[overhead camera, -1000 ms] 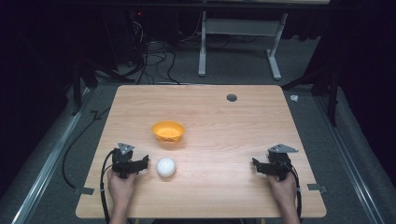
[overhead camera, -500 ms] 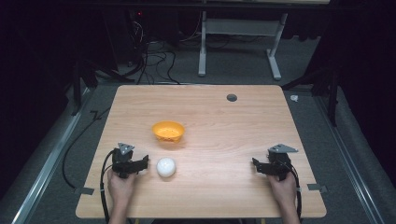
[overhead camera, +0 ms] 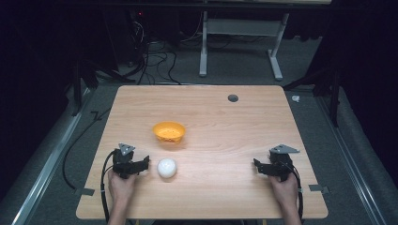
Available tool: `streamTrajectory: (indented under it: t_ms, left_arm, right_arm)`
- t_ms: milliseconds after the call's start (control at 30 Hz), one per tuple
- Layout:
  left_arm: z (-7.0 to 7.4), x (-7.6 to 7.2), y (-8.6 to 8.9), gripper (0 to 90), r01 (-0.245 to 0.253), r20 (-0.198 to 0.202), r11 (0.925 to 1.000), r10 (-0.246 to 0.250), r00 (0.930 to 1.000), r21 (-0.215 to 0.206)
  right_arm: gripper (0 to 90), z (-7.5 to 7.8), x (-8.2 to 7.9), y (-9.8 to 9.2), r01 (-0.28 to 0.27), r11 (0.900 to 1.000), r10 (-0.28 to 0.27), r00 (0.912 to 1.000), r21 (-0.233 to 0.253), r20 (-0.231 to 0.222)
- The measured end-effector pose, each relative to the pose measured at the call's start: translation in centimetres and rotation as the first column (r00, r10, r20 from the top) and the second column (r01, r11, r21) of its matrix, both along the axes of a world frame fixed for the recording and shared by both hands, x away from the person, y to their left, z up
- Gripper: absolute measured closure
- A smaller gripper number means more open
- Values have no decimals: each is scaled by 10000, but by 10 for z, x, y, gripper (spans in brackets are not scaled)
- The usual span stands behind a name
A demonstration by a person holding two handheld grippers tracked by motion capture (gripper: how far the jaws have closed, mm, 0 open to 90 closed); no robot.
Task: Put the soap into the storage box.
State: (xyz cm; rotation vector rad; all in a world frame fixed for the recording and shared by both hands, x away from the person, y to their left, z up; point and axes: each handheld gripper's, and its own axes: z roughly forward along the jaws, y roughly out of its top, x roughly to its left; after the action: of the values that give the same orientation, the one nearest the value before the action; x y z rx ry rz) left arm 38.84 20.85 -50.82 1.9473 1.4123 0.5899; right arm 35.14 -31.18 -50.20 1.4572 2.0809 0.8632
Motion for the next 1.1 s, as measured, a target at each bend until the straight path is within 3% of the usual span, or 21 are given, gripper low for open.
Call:
streamTrajectory:
  t_ms: [167, 567, 667, 1100]
  left_arm:
    - [2, 1, 1, 173, 9, -125, 10000, -10, 9999, -92]
    - [17, -6, -1, 173, 467, 143, 9968, -459, 9988, -646]
    - [21, -10, -1, 174, 593, 275, 9937, -570, 9980, -949]
    - [40, -20, -14, 162, 1479, 523, 9852, -1438, 9882, -860]
  right_arm:
    - [225, 0, 0, 0, -8, 10000, 8, 10000, -3, 7]
    - [224, 0, 0, 0, -3, 10000, 3, 10000, 8, -10]
    - [224, 0, 0, 0, -9, 10000, 9, 10000, 7, -11]
    - [224, 0, 0, 0, -9, 10000, 9, 10000, 1, -11]
